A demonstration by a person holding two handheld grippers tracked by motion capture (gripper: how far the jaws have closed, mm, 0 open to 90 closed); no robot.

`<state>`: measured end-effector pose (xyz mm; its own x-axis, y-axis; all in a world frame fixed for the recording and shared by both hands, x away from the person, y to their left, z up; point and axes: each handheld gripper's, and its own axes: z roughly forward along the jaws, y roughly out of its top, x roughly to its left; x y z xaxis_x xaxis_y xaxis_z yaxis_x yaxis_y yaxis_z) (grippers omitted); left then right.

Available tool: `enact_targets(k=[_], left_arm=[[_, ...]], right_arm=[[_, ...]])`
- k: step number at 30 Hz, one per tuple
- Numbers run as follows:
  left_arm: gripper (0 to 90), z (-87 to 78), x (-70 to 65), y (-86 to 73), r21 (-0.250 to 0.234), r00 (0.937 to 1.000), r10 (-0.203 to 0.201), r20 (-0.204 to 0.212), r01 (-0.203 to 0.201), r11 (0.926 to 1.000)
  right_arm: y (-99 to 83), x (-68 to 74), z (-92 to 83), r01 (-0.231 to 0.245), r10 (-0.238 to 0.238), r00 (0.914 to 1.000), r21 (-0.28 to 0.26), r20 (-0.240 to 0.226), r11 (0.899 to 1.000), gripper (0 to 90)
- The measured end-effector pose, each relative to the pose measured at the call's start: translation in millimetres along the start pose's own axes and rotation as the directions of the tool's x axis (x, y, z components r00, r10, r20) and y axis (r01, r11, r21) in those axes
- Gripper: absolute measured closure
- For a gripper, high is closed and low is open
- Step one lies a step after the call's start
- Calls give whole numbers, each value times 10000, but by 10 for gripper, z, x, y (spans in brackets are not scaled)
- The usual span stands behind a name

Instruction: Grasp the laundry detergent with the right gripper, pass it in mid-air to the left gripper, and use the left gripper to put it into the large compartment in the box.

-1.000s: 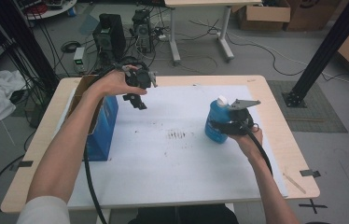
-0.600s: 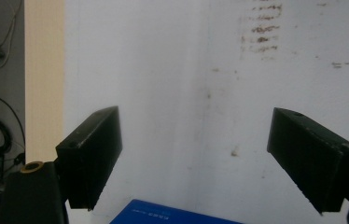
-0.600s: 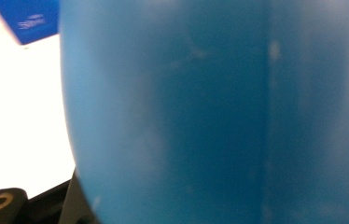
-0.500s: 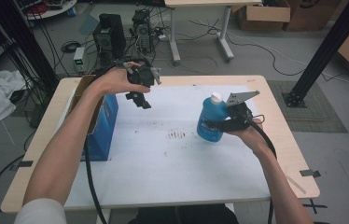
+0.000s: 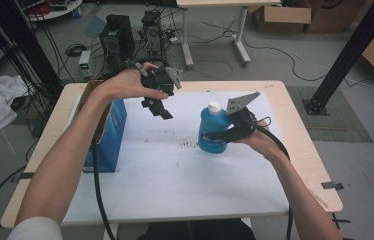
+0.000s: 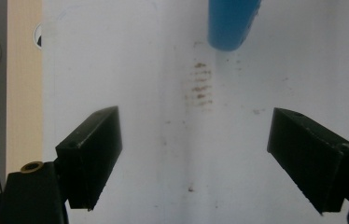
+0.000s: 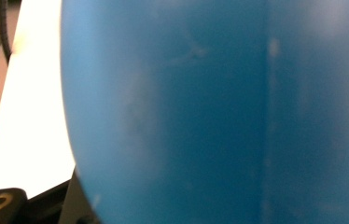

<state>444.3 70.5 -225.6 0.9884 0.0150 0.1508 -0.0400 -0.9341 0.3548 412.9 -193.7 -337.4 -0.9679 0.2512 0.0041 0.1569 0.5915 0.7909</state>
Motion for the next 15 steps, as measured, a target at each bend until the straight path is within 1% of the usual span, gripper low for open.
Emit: enact_targets(k=[1,2,3,4,5,6,7,8,9,11,12,13,15], left_arm=[[185,0,0,0,0,10000,0,0,0,10000],[185,-16,-22,26,-147,9999,11,127,-9,9999],[185,-16,-22,26,-147,9999,11,127,-9,9999],[185,-25,-40,44,-262,9998,-53,168,58,9996],[185,-39,-64,72,-371,9996,-72,280,82,9993],[185,-39,-64,72,-371,9996,-72,280,82,9993],[185,-46,-79,90,-434,9995,-29,318,43,9990],[184,-58,-117,129,-553,9993,56,363,-36,9985],[183,-58,-117,129,-553,9993,56,363,-36,9985],[182,-62,-152,168,-610,9985,141,527,-109,9981],[182,-47,-180,203,-601,9987,33,502,-3,9982],[181,-47,-180,203,-601,9987,33,502,-3,9982],[181,-24,-196,237,-576,9982,-17,594,51,9983]], right_arm=[[0,0,0,0,0,10000,0,0,10000,453],[38,10,33,203,-202,9997,113,-148,9997,454],[50,13,45,279,-276,9994,154,-202,9995,454],[50,13,45,279,-276,9994,154,-202,9995,454],[84,16,79,405,-399,9987,193,-317,9990,454],[94,14,89,462,-455,9984,207,-346,9987,454],[94,14,89,462,-455,9984,207,-346,9987,454],[122,7,112,626,-613,9969,253,-498,9977,453],[122,7,112,626,-613,9969,253,-498,9977,453],[140,8,133,740,-723,9952,228,-663,9970,453],[152,11,158,828,-806,9927,207,-893,9964,454],[152,11,158,828,-806,9927,207,-893,9964,454],[160,18,192,947,-923,9897,173,-1095,9954,453]])
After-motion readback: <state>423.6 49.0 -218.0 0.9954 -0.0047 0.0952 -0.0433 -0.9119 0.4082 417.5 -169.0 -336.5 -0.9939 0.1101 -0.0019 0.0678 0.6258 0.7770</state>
